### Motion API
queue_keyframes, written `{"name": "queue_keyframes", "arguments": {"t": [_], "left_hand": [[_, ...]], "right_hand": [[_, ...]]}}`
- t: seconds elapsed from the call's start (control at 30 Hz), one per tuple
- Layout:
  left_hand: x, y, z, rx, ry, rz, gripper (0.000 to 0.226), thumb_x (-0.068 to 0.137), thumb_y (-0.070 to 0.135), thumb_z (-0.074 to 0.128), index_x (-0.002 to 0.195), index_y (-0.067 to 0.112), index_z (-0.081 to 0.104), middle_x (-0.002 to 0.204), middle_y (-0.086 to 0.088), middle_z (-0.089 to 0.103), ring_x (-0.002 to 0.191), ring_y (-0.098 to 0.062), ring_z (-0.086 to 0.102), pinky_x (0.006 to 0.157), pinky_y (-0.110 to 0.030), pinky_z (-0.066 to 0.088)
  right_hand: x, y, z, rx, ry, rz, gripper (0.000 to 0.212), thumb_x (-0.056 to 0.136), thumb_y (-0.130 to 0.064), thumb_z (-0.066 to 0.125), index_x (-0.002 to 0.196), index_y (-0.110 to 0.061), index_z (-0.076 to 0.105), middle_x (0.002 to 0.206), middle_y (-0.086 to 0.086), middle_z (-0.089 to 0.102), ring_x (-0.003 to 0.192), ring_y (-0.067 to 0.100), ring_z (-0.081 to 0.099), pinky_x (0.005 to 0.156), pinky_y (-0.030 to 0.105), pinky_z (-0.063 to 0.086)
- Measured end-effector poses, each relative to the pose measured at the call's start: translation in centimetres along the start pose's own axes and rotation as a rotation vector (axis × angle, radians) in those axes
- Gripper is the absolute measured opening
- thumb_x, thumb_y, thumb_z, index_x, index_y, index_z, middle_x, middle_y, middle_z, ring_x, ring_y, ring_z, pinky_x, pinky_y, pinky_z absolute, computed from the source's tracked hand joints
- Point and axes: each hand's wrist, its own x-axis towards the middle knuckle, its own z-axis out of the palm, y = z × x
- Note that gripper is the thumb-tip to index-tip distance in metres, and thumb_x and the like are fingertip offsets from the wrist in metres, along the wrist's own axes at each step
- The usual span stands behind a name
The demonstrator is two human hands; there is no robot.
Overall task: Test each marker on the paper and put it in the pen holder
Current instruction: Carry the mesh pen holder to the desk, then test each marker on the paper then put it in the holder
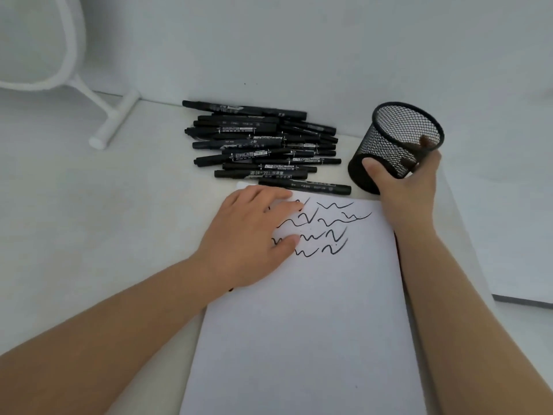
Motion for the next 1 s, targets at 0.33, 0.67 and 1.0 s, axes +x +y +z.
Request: {"name": "queue_keyframes", "arguments": {"t": [0.33,0.67,1.0], "left_hand": [[0.1,0.0,0.3,-0.048,0.022,-0.020,0.044,0.085,0.049,0.043,0.128,0.038,0.045,0.136,0.017,0.040,0.126,-0.009,0.028,0.108,-0.031,0.017],[0.1,0.1,-0.1,-0.086,0.039,-0.022,0.043,0.086,0.044,0.047,0.127,0.034,0.048,0.133,0.015,0.043,0.125,-0.009,0.031,0.108,-0.029,0.020],[-1.1,-0.7,-1.6,-0.189,-0.002,-0.012,0.035,0.088,0.035,0.054,0.122,0.028,0.054,0.130,0.015,0.048,0.121,-0.007,0.037,0.102,-0.019,0.024]], "right_hand": [[-0.5,-0.8,0.1,-0.035,0.047,-0.006,0.079,0.062,-0.048,0.076,0.127,-0.021,0.040,0.113,-0.013,0.056,0.096,0.003,0.054,0.081,0.017,0.036],[-2.4,-1.1,-1.3,-0.099,0.046,-0.071,0.074,0.081,-0.042,0.063,0.141,-0.014,0.028,0.137,0.002,0.042,0.125,0.014,0.041,0.103,0.030,0.032],[-6.6,-5.6,0.6,-0.458,-0.238,-0.482,0.020,0.089,-0.009,0.051,0.104,-0.012,0.064,0.103,0.001,0.062,0.101,0.025,0.049,0.083,0.024,0.034]]}}
